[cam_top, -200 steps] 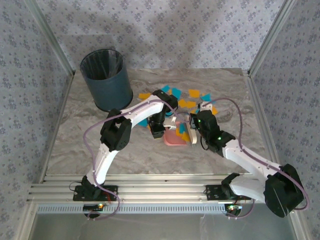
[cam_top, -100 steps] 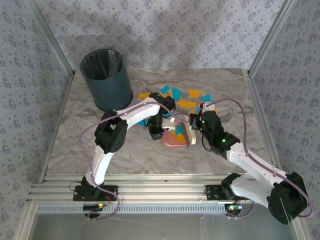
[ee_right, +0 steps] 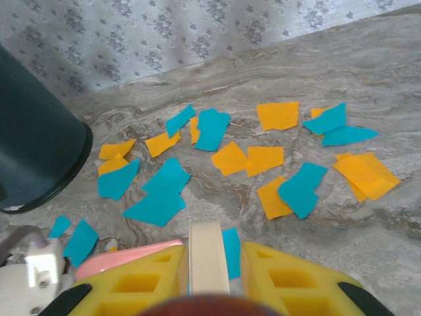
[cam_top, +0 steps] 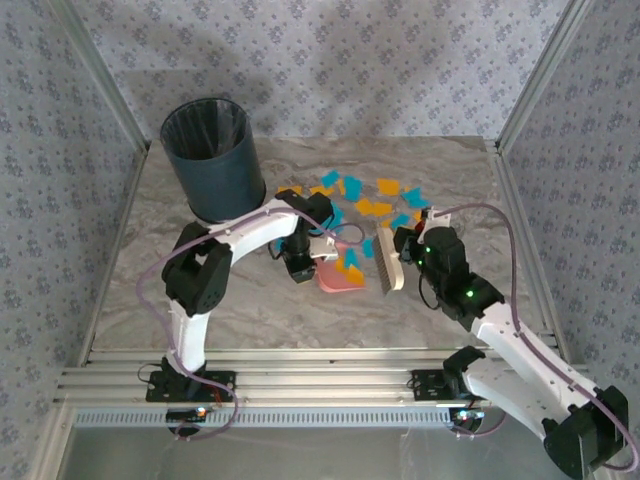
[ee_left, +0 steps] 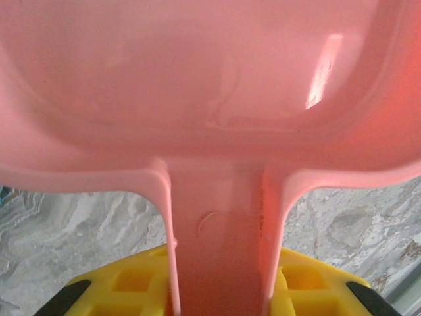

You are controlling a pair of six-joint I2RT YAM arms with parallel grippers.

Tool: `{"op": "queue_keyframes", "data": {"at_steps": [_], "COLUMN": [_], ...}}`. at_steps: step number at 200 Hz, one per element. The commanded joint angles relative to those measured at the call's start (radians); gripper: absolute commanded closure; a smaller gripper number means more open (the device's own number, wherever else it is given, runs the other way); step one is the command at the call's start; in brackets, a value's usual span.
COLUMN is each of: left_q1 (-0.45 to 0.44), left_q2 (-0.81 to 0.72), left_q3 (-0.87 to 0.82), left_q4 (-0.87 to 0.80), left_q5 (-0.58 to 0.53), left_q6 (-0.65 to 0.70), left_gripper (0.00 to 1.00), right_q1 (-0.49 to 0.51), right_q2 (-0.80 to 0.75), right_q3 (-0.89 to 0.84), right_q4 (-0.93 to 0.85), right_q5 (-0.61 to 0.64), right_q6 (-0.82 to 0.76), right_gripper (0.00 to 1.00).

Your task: Sweep away the paper scraps from the table

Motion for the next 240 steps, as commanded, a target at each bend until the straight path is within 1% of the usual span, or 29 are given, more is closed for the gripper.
{"op": "queue_keyframes", "data": {"at_steps": [1,32,59,93,127,162,190,223,240], "left_q1": [0.02,0.05,0.081,0.133,0.165,0.18,0.182,0.182,0.182], "left_q2": [-0.086,-0.185,-0.269,-0.362,-0.433,-0.49,-0.508,-0.505,-0.5], "left_q3": [-0.033,-0.107,-0.164,-0.216,-0.246,-0.278,-0.292,-0.294,-0.292], "left_q4": [0.041,0.065,0.062,0.049,0.034,0.033,0.03,0.036,0.042], "left_q5": [0.035,0.059,0.071,0.068,0.06,0.059,0.058,0.07,0.08], "left_q6": [-0.02,-0.019,-0.016,-0.015,-0.014,-0.004,0.007,0.01,0.011], "left_gripper": [1.0,1.0,1.0,1.0,1.0,1.0,1.0,1.0,1.0], "right_q1": [-0.041,-0.106,-0.148,-0.152,-0.146,-0.12,-0.105,-0.14,-0.163], "right_q2": [-0.009,0.023,0.085,0.188,0.319,0.436,0.523,0.621,0.65], "right_q3": [0.02,0.015,0.025,0.04,0.074,0.116,0.136,0.148,0.143], "right_q4": [-0.025,0.023,0.097,0.198,0.306,0.384,0.429,0.48,0.473], "right_q5": [-0.04,-0.16,-0.273,-0.382,-0.487,-0.533,-0.525,-0.526,-0.515], "right_q6": [0.041,0.068,0.072,0.115,0.153,0.197,0.212,0.224,0.226], "right_gripper": [1.0,1.0,1.0,1.0,1.0,1.0,1.0,1.0,1.0]}}
